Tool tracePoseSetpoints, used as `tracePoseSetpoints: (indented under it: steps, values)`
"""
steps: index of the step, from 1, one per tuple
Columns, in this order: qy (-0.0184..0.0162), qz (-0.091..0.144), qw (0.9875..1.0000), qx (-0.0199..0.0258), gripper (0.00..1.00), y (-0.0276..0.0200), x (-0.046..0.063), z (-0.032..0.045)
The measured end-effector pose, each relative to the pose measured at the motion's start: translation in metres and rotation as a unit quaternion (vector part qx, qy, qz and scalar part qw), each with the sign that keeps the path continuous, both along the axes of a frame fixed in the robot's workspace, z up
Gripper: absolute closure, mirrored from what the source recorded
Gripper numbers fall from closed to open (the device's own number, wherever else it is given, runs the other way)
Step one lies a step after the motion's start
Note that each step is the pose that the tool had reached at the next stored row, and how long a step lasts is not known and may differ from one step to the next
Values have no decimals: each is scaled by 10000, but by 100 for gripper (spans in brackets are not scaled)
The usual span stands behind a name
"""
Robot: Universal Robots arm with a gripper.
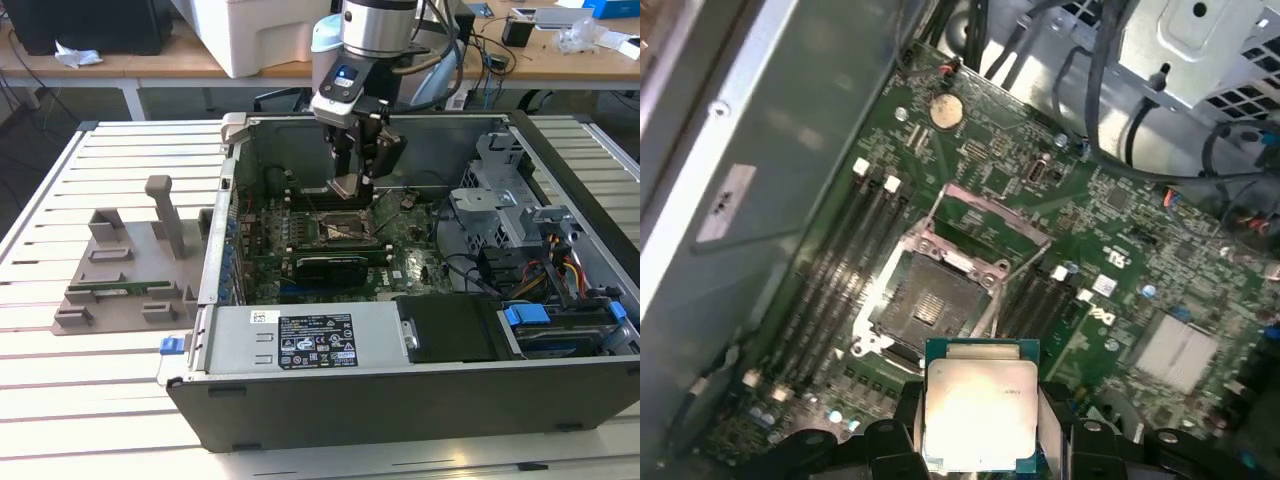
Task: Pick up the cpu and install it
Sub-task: 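Place the cpu into insertion slot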
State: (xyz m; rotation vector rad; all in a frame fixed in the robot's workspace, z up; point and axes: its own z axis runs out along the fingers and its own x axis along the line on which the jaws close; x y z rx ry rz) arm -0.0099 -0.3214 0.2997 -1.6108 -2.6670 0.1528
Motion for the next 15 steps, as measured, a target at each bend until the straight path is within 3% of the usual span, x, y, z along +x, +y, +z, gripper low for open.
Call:
tracePoseSetpoints:
  steps: [3,8,10,15]
  values:
    - [-1,-100,9998,158,45,0,0,-3]
    - [-5,-422,9990,162,45,0,0,-10]
    - [-9,-669,9976,161,45,0,0,-13]
    - [-15,-994,9949,161,45,0,0,-17]
